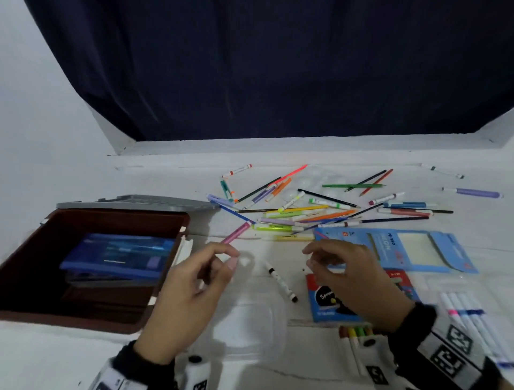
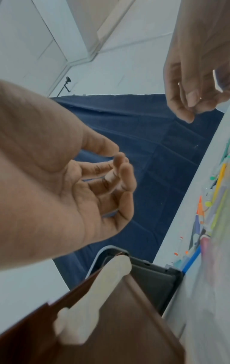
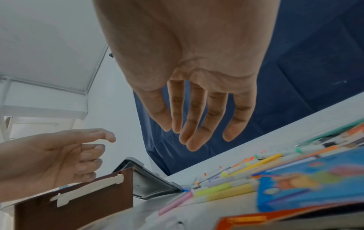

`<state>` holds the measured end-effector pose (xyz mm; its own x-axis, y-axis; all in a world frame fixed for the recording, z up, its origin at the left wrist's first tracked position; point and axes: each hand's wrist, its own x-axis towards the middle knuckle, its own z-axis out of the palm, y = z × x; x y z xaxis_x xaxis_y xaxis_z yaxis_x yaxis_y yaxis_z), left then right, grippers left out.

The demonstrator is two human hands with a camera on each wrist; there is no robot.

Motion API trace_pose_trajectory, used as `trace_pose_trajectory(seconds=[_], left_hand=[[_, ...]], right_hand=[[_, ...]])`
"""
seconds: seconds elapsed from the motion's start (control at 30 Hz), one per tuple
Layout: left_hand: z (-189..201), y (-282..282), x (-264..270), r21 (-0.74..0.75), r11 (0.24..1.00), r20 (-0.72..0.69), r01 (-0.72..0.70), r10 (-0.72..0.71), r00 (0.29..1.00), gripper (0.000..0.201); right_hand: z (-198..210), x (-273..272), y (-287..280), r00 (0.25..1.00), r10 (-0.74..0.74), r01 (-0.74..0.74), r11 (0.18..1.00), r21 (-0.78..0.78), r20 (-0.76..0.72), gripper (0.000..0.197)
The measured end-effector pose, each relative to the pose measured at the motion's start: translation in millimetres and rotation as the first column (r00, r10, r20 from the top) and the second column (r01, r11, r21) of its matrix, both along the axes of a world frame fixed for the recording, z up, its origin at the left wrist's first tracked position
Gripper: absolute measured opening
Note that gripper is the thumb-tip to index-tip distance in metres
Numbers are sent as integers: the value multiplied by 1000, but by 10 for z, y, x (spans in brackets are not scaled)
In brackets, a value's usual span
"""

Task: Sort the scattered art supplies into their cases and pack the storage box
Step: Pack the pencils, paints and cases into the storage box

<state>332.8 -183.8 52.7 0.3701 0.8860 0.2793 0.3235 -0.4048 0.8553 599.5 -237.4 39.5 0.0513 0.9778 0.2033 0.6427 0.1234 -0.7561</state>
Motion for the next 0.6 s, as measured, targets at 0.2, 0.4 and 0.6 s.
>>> trace_pose_trajectory(seconds=[0.2, 0.4, 0.6], left_hand=[[-118, -217, 552, -74, 997, -123, -33, 24, 992, 16], [-128, -361, 1021, -101, 995, -286, -12, -18, 958, 24], [-67, -330, 1560, -55, 993, -446, 101, -115, 888, 34]], right_hand=[[-122, 840, -120, 988, 90, -81, 994, -77, 127, 12], [-149, 1572, -101, 934, 169, -79, 957, -280, 315, 18], [-174, 2046, -37, 812, 146, 112, 911, -397, 565, 46]])
